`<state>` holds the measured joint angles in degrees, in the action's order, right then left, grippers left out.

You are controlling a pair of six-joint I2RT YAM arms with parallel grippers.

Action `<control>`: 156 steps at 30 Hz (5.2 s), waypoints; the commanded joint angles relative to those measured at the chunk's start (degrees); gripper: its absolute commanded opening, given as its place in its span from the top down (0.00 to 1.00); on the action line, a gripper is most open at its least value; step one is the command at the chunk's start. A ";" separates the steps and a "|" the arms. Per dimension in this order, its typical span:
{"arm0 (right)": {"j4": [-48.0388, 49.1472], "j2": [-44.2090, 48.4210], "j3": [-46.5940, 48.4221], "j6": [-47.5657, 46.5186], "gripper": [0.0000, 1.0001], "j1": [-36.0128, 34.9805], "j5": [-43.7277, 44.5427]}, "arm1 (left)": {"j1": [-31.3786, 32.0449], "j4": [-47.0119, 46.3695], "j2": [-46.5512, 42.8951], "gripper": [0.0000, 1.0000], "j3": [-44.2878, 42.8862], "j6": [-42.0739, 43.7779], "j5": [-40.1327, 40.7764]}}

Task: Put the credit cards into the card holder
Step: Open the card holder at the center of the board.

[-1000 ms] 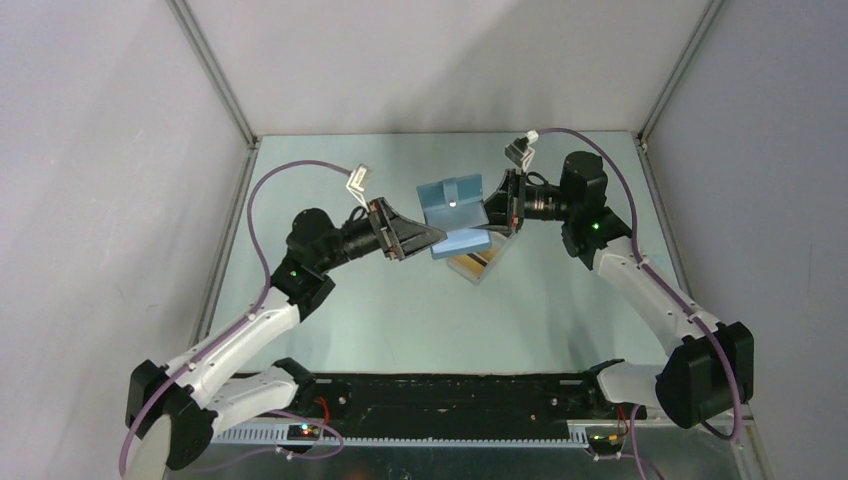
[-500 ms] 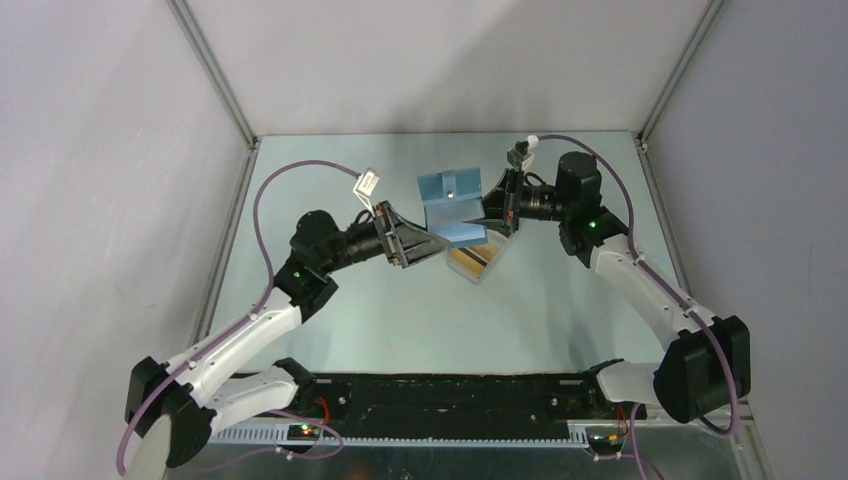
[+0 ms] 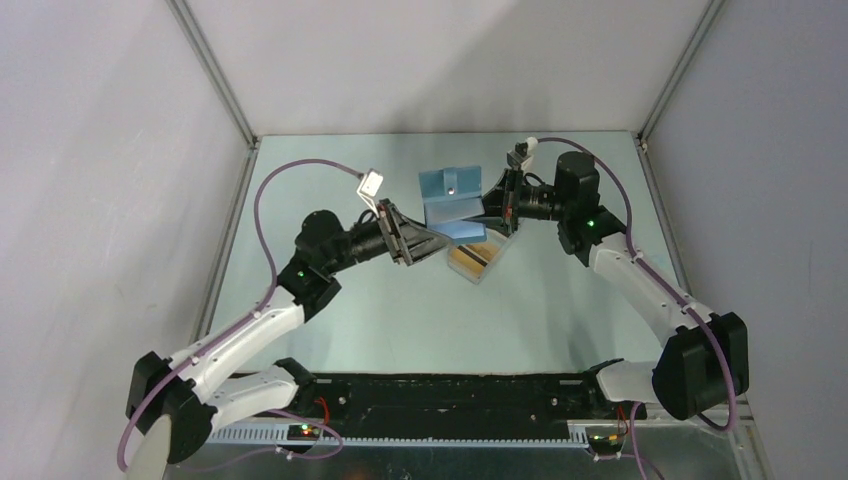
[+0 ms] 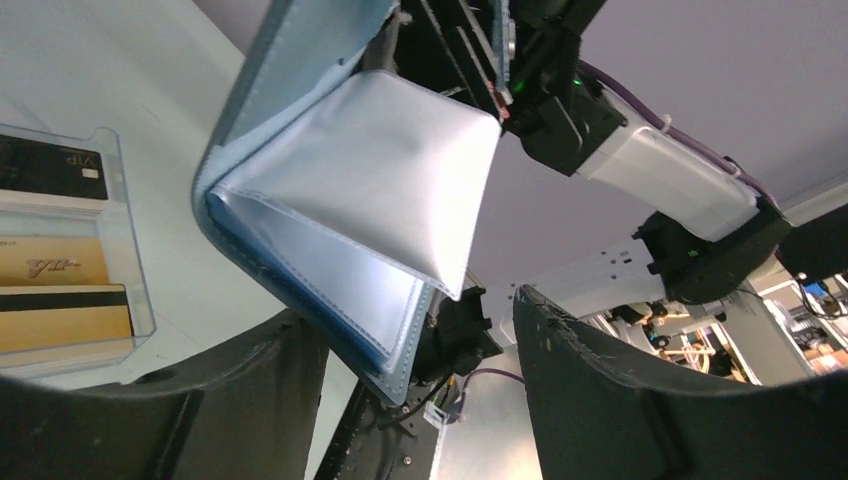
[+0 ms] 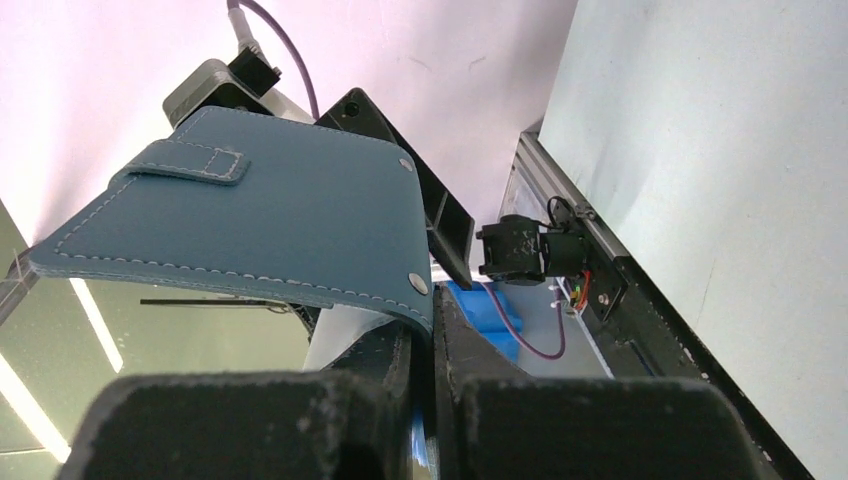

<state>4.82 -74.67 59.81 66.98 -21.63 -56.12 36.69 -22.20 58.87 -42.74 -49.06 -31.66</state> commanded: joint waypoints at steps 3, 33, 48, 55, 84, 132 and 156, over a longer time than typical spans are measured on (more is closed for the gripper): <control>0.79 1.71 0.73 -0.37 1.00 -0.84 0.12 | 0.16 -2.76 1.45 0.29 -1.45 1.51 5.00; -12.15 -4.01 0.70 -4.83 1.00 -4.12 -5.58 | -14.76 15.87 12.67 0.54 -10.52 11.63 1.96; -8.71 -5.29 0.72 -1.84 1.00 -0.28 -2.10 | -19.50 17.74 -3.62 0.16 2.77 -2.11 3.29; -7.57 -4.83 0.73 -1.07 1.00 -0.03 -0.90 | -16.19 7.05 -9.81 0.09 9.40 -15.38 4.46; -21.10 -2.65 0.68 -21.82 0.35 1.57 2.82 | -13.79 -6.82 10.01 1.00 7.99 -14.64 -3.29; -19.50 -2.44 5.77 -38.58 1.00 -21.21 41.00 | -24.69 13.15 6.37 1.00 2.23 -9.04 -22.68; -8.69 -18.93 9.19 -37.31 1.00 -21.53 37.60 | -24.36 13.17 6.02 1.00 5.19 -4.49 -24.94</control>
<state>-6.07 -91.64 66.52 28.93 -42.92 -16.38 12.25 -5.96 66.85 -36.21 -54.87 -52.51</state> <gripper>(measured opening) 0.008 0.035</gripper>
